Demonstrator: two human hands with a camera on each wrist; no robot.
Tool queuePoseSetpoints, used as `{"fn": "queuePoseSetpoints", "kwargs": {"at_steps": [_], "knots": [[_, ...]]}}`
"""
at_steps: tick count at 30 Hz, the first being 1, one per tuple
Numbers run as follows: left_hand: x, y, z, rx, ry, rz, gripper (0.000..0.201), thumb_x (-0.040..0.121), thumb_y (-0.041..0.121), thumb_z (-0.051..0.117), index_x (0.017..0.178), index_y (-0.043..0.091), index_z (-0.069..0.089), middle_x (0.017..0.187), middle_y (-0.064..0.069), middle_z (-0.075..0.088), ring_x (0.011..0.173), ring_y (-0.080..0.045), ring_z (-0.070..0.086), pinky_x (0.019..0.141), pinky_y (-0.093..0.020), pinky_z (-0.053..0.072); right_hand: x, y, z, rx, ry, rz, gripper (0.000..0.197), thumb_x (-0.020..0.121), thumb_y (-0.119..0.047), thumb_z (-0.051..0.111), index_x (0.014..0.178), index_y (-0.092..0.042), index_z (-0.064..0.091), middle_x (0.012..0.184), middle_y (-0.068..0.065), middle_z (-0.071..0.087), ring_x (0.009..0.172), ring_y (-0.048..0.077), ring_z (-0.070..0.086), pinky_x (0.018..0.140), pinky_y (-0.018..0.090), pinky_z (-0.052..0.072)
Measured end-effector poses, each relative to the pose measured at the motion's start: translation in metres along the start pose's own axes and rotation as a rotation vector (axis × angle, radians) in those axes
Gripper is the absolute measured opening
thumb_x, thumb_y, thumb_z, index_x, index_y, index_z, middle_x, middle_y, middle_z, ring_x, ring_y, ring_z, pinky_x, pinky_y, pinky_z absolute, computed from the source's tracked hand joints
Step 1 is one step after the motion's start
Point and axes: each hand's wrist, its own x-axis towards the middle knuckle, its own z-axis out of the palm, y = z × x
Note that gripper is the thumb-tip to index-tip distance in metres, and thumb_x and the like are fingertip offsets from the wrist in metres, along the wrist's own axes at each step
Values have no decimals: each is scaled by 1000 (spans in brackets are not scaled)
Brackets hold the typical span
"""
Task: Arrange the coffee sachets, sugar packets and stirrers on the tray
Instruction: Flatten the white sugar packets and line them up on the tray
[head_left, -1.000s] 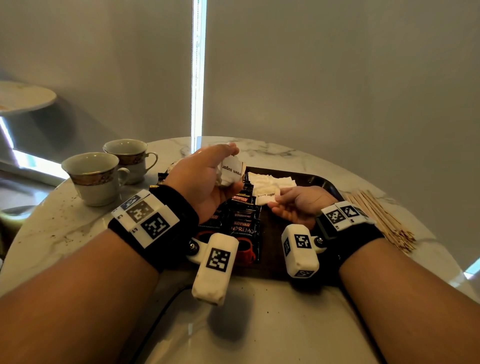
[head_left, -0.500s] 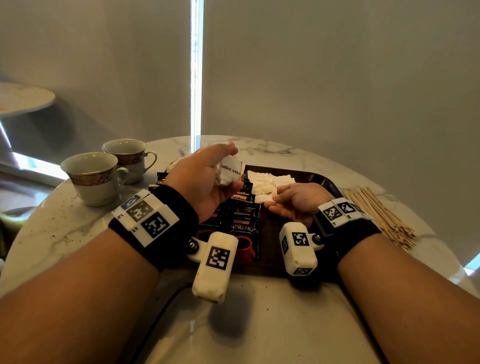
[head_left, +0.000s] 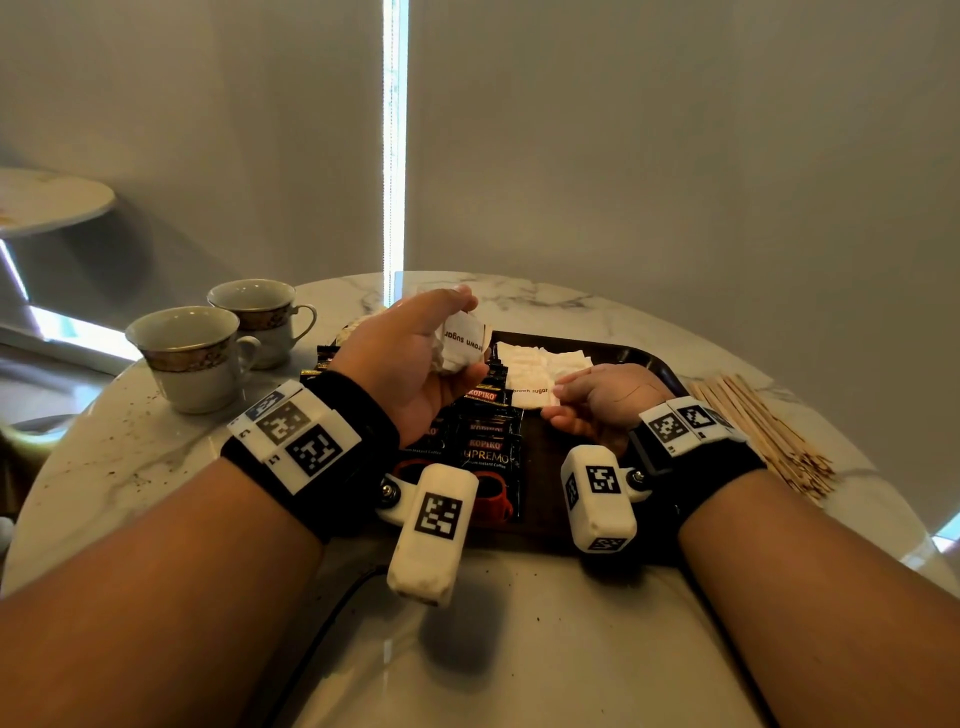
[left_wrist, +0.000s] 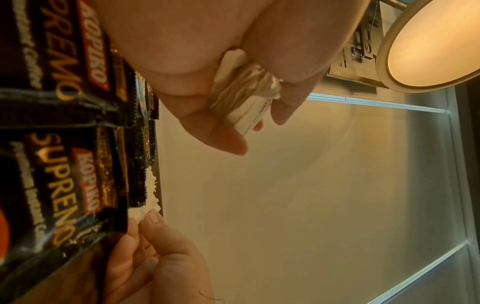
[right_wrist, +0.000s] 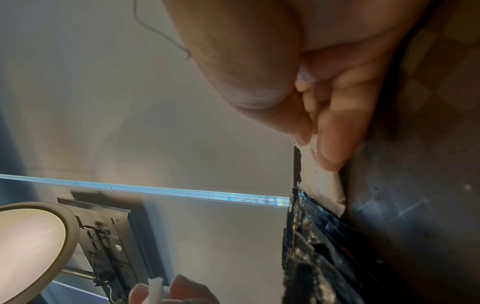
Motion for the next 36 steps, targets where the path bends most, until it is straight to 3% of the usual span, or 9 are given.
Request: {"fn": "queuePoseSetpoints", "kwargs": {"at_steps": [5,9,14,17,19,24,28,33,36], "knots": [[-1,1,0,-9,3,0,23,93,32,70,102,11,69,114,-19,53,81,-27,58,53,-26,53,2,0,0,-33,11,1,17,99,-1,53,116,-1,60,83,14,65,63,15,63,49,20,56],[-2,1,0,-27,-5,-12,22,93,30,70,102,10,69,115,-19,52,85,-29,58,54,-27,54,4,1,-2,6,55,-45,19,99,-6,56,115,4,59,87,13,61,68,17,63,55,23,54],[-6,3,2,-92,-36,-9,20,90,16,61,107,6,67,119,-21,48,86,-32,57,56,-29,55,4,0,0,112,-17,-15,24,101,-11,54,119,4,54,99,18,60,78,25,69,64,29,57],[-8,4,4,-112,-53,-29,32,77,12,58,107,5,67,126,-24,46,90,-34,57,60,-31,57,3,1,0,101,-30,-18,21,101,-13,54,113,3,57,100,19,62,81,26,70,61,28,58],[-9,4,6,-124,-66,-42,28,83,10,51,106,5,67,124,-26,47,90,-34,59,62,-32,59,2,1,0,103,-33,-31,19,100,-14,55,109,2,58,99,18,63,79,25,70,59,27,58],[-11,4,6,-96,-162,-73,27,96,8,42,113,10,62,109,-23,58,86,-33,69,68,-38,63,-11,-14,-2,176,-74,-248,21,99,-27,59,100,-6,62,79,7,63,59,15,63,48,23,48],[-12,3,6,-39,-251,-44,22,97,13,46,112,13,63,104,-16,68,90,-30,70,74,-40,61,-38,-27,1,153,-294,-380,40,81,-40,70,103,-8,64,77,4,65,58,14,58,48,24,41],[-11,2,8,-24,-245,18,17,98,10,46,107,10,61,93,-12,68,76,-20,67,63,-28,57,-50,-24,16,109,-358,-429,37,74,-21,78,102,-2,63,75,6,68,59,16,55,45,23,39],[-10,1,9,-23,-229,39,20,97,8,48,114,6,59,96,-13,66,74,-19,67,60,-27,57,-52,-23,19,146,-330,-420,30,84,-11,70,110,4,62,75,7,70,58,16,59,48,25,41]]}}
